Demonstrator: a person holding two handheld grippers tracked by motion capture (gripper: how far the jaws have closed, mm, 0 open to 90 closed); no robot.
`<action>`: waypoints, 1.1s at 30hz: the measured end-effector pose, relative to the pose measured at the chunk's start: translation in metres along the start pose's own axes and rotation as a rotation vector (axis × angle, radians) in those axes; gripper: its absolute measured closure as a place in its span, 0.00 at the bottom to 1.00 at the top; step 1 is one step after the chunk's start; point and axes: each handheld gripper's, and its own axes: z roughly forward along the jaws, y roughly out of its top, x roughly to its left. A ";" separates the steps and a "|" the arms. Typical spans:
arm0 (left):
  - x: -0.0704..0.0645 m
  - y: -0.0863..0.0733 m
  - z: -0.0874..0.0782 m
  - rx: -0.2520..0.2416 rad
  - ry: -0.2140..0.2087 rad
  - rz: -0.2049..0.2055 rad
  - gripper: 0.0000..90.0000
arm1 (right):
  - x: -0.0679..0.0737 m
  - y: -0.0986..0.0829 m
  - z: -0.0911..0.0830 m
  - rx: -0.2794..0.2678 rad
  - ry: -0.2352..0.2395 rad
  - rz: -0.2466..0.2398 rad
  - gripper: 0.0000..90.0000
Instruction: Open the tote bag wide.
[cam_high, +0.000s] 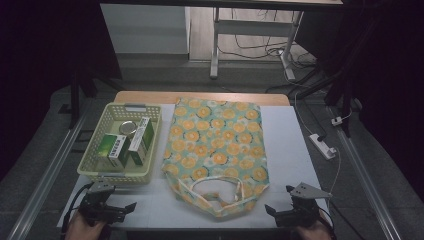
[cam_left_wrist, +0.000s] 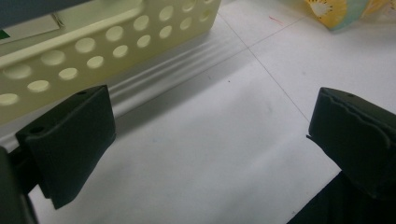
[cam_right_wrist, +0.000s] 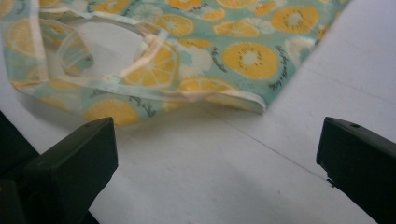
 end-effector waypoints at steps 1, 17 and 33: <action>0.000 0.000 0.000 0.000 0.000 0.000 0.01 | 0.000 0.000 0.001 0.000 0.003 -0.004 0.00; 0.003 0.000 -0.001 -0.009 -0.017 -0.015 0.01 | 0.018 0.017 0.011 -0.014 0.086 -0.084 0.00; 0.003 0.000 0.000 -0.002 -0.023 -0.019 0.01 | 0.047 0.032 0.033 0.053 0.190 -0.142 0.00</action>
